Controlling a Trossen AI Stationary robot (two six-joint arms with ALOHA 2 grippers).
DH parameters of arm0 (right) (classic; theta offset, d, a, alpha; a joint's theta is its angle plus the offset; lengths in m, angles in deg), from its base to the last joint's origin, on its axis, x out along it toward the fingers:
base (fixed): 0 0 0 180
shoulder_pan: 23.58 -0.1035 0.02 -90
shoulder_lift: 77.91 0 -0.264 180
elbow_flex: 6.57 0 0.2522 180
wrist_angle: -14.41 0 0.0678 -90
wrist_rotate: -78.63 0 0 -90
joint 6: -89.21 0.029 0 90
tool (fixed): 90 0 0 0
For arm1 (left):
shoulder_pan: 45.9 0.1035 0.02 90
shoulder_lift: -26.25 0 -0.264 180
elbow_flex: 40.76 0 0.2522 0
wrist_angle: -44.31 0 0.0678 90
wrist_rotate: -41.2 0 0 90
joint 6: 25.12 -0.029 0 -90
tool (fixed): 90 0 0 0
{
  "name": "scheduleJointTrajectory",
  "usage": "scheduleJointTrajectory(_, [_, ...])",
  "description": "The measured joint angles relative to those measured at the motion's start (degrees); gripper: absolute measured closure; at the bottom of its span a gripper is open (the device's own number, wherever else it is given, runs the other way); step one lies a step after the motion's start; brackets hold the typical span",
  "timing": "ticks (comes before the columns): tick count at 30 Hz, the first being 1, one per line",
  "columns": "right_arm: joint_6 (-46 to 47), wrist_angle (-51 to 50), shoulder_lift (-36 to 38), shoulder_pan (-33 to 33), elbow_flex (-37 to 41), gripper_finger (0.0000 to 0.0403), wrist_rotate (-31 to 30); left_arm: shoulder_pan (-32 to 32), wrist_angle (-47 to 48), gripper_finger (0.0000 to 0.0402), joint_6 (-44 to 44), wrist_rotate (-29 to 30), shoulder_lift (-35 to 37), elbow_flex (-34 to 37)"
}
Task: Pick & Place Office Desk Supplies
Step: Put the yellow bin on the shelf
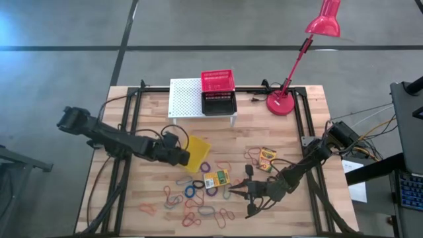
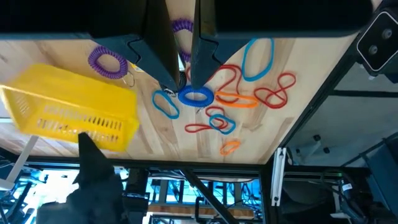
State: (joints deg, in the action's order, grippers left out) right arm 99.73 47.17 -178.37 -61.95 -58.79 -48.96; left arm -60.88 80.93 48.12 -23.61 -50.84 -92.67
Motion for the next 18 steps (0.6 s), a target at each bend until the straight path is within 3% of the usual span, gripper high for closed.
scheduleJointTrajectory(5, [0.0,0.0,0.0,0.0,0.0,0.0364,0.0,-0.8,9.5,0.0386,-4.5,-6.1,0.5,-9.9])
scheduleJointTrajectory(9, [0.0,0.0,0.0,0.0,0.0,0.0364,0.0,-0.6,21.0,0.0386,-10.7,-6.1,0.5,-20.4])
scheduleJointTrajectory(15, [0.4,0.0,0.0,0.0,0.0,0.0364,0.0,4.0,41.7,0.0386,-12.8,6.8,0.5,-33.7])
scheduleJointTrajectory(18, [0.4,0.0,0.0,0.0,0.0,0.0364,0.0,9.2,46.1,0.0386,-11.9,12.3,0.6,-36.6])
